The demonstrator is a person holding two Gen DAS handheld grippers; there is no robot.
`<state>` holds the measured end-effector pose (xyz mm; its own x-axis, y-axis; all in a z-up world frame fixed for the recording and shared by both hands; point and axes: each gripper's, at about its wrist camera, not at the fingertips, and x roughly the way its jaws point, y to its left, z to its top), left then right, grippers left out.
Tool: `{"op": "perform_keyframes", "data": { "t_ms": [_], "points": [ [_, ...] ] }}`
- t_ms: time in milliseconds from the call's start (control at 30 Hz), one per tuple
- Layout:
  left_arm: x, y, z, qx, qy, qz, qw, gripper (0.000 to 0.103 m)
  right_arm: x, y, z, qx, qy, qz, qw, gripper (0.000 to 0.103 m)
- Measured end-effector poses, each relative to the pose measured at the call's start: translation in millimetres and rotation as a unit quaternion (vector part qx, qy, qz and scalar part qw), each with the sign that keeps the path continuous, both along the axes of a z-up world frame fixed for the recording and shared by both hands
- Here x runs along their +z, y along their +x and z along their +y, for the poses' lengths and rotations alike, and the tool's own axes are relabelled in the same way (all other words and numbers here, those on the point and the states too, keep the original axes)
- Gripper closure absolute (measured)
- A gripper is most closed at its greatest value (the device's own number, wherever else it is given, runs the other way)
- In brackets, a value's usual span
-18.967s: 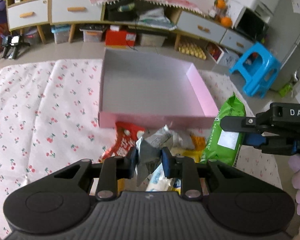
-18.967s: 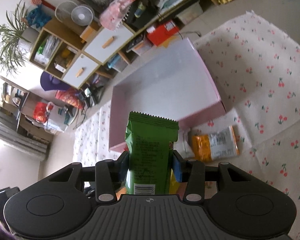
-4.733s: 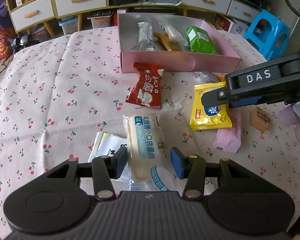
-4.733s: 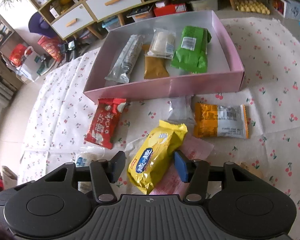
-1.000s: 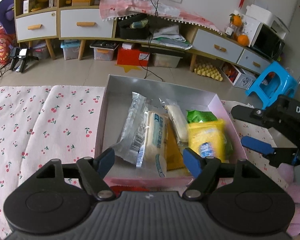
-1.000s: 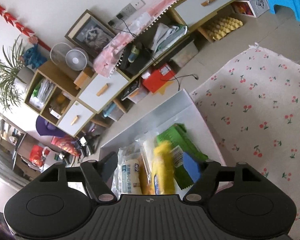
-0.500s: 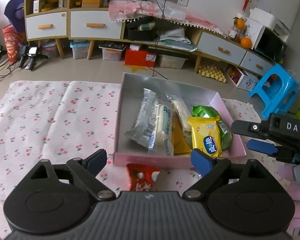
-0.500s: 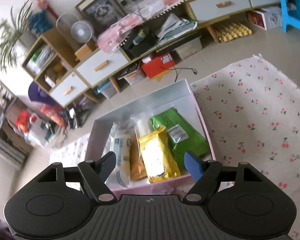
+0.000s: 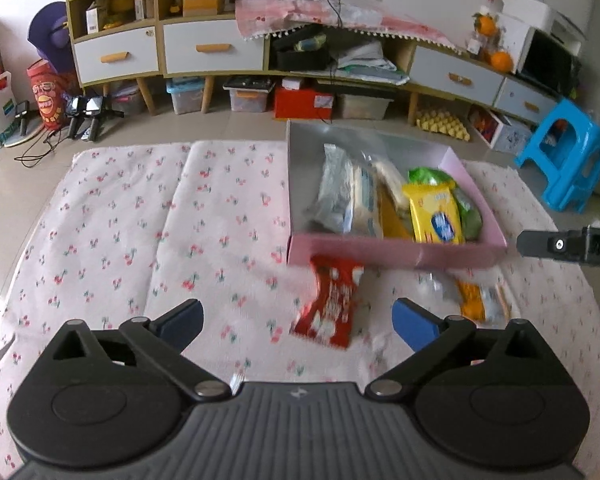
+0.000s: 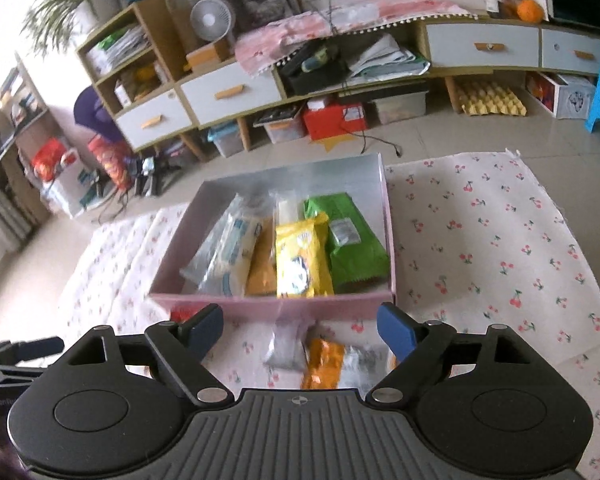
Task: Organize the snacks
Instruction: 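Lift both open tools out of the pink box, then grasp the white printed pack with the left tool while the right tool grasps the tan biscuit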
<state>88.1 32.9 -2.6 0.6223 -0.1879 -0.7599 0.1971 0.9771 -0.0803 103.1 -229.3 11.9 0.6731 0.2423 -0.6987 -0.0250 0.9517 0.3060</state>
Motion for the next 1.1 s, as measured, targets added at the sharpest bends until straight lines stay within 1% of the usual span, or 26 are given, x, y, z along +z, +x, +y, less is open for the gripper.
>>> {"op": "perform_keyframes", "data": {
  "t_ms": [100, 200, 267, 367, 500, 533, 567, 633, 700, 767, 867, 933, 1033, 1100],
  "points": [
    [-4.0, -12.0, 5.1, -0.034, 0.013, 0.007, 0.9993, 0.002, -0.8, -10.4, -2.4, 0.008, -0.018, 0.001, 1.0, 0.017],
    [-7.5, -21.6, 12.3, -0.05, 0.032, -0.005, 0.9982, 0.002, -4.9, -22.4, -5.6, 0.009, -0.032, 0.002, 0.999, 0.017],
    [-12.3, -24.2, 17.2, -0.048, 0.035, 0.004, 0.9983, 0.002, -9.1, -28.6, -6.0, 0.01, -0.042, 0.006, 0.999, 0.017],
    [-22.7, -29.7, 23.4, -0.038, 0.027, 0.023, 0.9986, 0.003, -16.7, -37.3, -2.1, 0.014, -0.062, 0.018, 0.998, 0.017],
    [-33.3, -39.7, 27.9, -0.019, 0.015, 0.051, 0.9984, 0.003, -25.8, -49.1, 4.0, 0.032, -0.071, 0.034, 0.996, 0.017],
    [-34.8, -42.3, 29.5, -0.01, 0.01, 0.055, 0.9984, 0.003, -27.2, -52.1, 6.0, 0.039, -0.075, 0.035, 0.996, 0.017],
    [-37.5, -45.0, 30.5, 0.008, 0.0, 0.062, 0.9981, 0.004, -28.6, -54.8, 7.4, 0.047, -0.079, 0.035, 0.995, 0.017],
    [-43.1, -49.0, 33.4, 0.054, -0.02, 0.073, 0.9957, 0.005, -31.7, -58.3, 9.8, 0.056, -0.087, 0.038, 0.994, 0.017],
    [-49.1, -51.0, 34.6, 0.096, -0.049, 0.093, 0.9898, 0.006, -35.5, -59.5, 9.8, 0.059, -0.09, 0.045, 0.993, 0.017],
    [-54.5, -52.3, 32.9, 0.131, -0.073, 0.109, 0.9826, 0.009, -38.8, -58.8, 7.8, 0.056, -0.089, 0.056, 0.993, 0.017],
    [-55.7, -52.7, 30.4, 0.179, -0.093, 0.111, 0.9731, 0.011, -42.9, -57.6, 4.1, 0.049, -0.083, 0.069, 0.993, 0.017],
    [-54.9, -51.4, 29.4, 0.202, -0.105, 0.107, 0.9679, 0.011, -44.8, -57.8, 1.8, 0.046, -0.081, 0.074, 0.993, 0.017],
    [-54.0, -48.8, 26.7, 0.235, -0.113, 0.098, 0.9604, 0.011, -46.7, -58.2, -2.4, 0.042, -0.082, 0.079, 0.993, 0.017],
    [-55.9, -44.9, 24.0, 0.256, -0.113, 0.098, 0.955, 0.013, -47.9, -58.3, -5.6, 0.041, -0.082, 0.081, 0.992, 0.017]
  ]
}}
